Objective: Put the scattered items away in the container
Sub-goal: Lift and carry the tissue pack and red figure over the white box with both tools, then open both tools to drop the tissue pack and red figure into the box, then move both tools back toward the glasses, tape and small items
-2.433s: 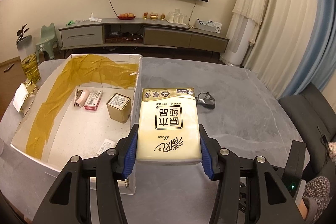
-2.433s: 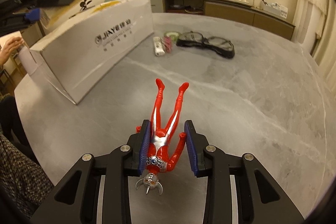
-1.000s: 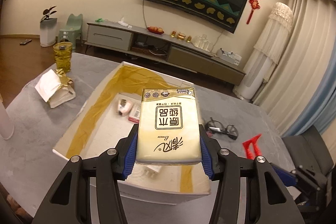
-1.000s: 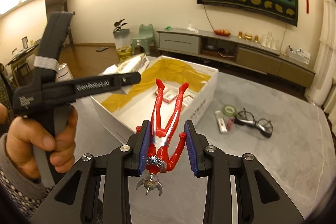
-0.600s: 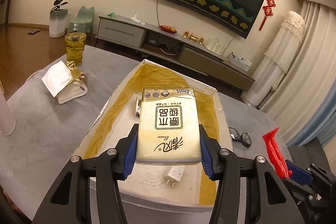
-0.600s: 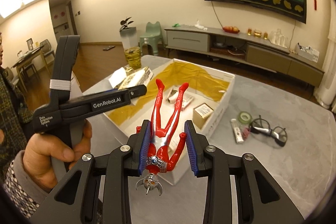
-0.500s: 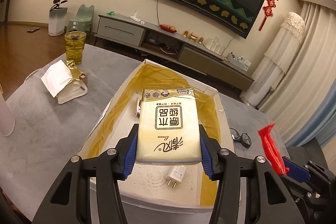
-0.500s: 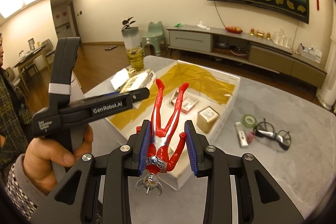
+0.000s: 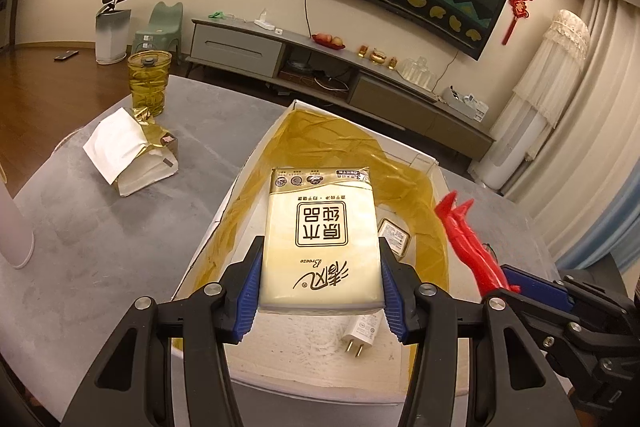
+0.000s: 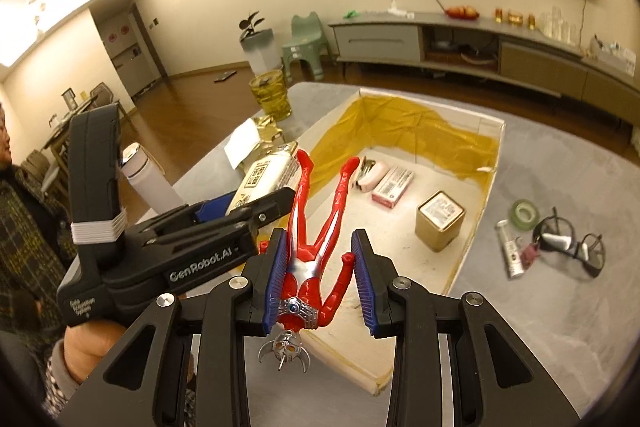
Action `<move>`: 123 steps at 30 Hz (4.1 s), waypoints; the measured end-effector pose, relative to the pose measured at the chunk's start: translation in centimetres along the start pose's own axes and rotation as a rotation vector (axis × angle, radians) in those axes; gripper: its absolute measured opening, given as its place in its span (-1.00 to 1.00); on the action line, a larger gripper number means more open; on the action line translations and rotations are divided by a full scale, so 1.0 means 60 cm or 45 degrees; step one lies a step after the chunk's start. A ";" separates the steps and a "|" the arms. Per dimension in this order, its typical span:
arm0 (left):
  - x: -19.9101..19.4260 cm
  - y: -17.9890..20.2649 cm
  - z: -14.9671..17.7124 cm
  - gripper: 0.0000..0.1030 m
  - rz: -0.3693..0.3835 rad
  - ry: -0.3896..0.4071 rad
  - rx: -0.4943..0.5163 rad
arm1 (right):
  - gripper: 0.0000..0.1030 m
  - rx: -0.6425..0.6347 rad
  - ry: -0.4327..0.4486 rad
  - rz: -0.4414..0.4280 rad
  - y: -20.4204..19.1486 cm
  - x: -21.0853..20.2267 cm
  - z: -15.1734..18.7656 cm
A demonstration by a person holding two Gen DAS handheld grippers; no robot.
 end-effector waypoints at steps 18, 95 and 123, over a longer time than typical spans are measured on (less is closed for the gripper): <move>0.043 -0.012 -0.004 0.03 -0.108 -0.110 0.061 | -0.33 0.028 -0.156 0.029 0.024 0.100 -0.025; 0.080 0.144 0.033 0.10 -0.092 -0.203 0.247 | 0.12 0.061 0.012 -0.084 0.143 -0.295 0.018; 0.127 0.316 0.051 0.10 -0.005 -0.243 0.397 | 0.12 0.220 -0.043 -0.072 0.280 -0.347 0.086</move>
Point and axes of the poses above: each gripper's, at about its wrist camera, not at the fingertips, and x roughly the way its jaws point, y to its right, z to its underside, the point moved 5 cm from there along x, roughly the way its jaws point, and after that the axes turned 15 degrees about z, right-handed, at the moved point
